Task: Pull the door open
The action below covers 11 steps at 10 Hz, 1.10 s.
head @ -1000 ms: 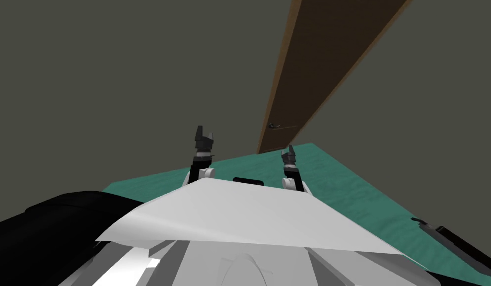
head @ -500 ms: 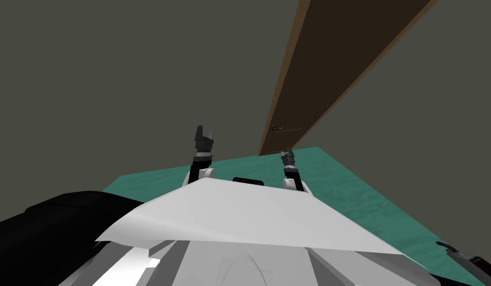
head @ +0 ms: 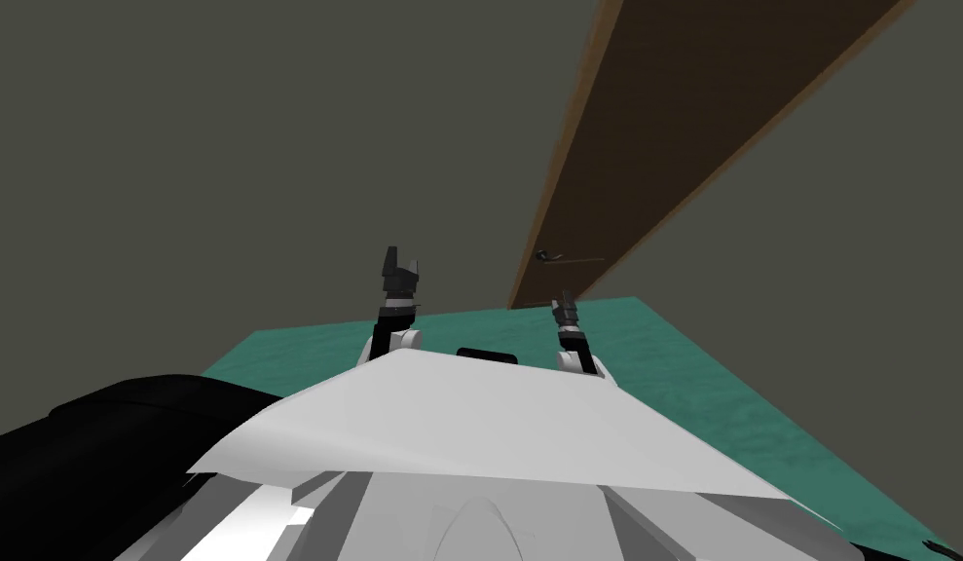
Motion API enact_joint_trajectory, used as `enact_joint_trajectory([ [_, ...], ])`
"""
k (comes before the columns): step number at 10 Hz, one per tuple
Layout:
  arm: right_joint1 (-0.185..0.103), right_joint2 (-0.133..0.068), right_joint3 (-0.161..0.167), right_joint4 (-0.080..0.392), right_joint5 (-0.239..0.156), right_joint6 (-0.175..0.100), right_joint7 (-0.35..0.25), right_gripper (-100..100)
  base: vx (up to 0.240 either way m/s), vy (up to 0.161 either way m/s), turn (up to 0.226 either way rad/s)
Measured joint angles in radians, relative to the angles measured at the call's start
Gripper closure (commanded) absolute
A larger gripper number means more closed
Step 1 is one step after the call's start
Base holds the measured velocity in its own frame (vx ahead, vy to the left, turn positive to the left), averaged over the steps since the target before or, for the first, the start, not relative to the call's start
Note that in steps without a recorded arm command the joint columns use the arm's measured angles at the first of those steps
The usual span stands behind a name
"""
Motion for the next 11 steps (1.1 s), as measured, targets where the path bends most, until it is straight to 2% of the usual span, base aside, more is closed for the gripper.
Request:
enact_joint_trajectory([
  [6,-0.059,-0.051,0.016,0.160,-0.022,-0.051,-0.019,-100,0.075,-0.068,0.117],
  [11,-0.093,-0.085,0.027,0.260,-0.038,-0.078,-0.029,-100,0.070,-0.067,0.110],
])
